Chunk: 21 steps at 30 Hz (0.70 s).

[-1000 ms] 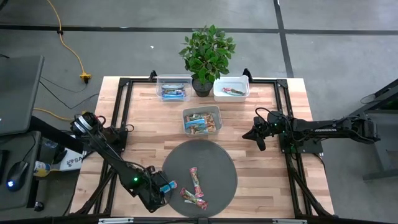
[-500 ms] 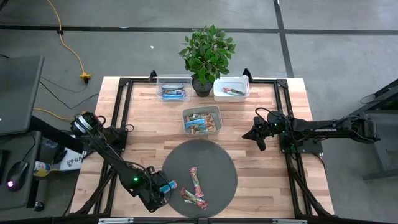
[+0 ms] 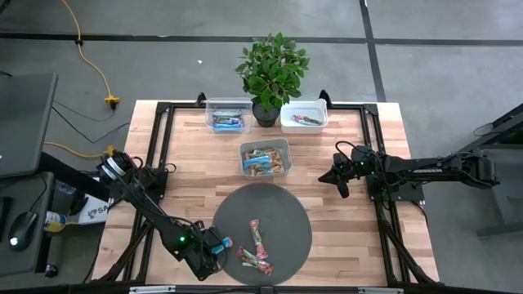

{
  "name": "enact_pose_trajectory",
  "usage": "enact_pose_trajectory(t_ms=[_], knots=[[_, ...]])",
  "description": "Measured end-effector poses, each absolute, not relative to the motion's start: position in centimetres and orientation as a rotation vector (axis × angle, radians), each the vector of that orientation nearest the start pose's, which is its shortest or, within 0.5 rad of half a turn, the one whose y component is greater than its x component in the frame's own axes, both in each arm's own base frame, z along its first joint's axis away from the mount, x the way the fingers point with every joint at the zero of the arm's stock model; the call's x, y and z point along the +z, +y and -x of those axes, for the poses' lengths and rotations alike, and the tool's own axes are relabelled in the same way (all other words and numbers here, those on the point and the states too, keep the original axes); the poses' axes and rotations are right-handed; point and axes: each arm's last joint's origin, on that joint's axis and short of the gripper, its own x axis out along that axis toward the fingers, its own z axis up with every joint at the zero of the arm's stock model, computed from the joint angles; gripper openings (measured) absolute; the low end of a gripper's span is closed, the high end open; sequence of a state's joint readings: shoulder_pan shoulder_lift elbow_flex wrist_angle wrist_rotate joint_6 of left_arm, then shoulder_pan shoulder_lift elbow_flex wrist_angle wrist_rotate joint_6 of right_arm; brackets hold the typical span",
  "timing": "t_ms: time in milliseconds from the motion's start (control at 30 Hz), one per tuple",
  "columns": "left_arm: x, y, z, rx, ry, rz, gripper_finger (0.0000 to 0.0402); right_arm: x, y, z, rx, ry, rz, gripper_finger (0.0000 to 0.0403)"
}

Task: Pick and place Granola Bars by type
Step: Put the red granola bar into the white bin

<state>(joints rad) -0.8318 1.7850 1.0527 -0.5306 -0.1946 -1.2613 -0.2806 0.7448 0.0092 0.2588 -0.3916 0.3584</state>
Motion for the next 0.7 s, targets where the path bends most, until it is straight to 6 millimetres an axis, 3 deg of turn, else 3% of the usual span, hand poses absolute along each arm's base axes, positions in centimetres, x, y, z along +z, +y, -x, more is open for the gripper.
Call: enact_pose_trajectory(t_ms=[433, 700], knots=[[14.64, -23.89, -22.53, 0.215, 1.216, 0.435, 0.0237, 11.92, -2.59, -12.97, 0.027, 0.467, -0.509, 0.0000], [14.51, -23.71, -22.42, 0.228, 1.227, 0.415, 0.0171, 11.92, -2.59, -12.97, 0.027, 0.467, -0.509, 0.0000]])
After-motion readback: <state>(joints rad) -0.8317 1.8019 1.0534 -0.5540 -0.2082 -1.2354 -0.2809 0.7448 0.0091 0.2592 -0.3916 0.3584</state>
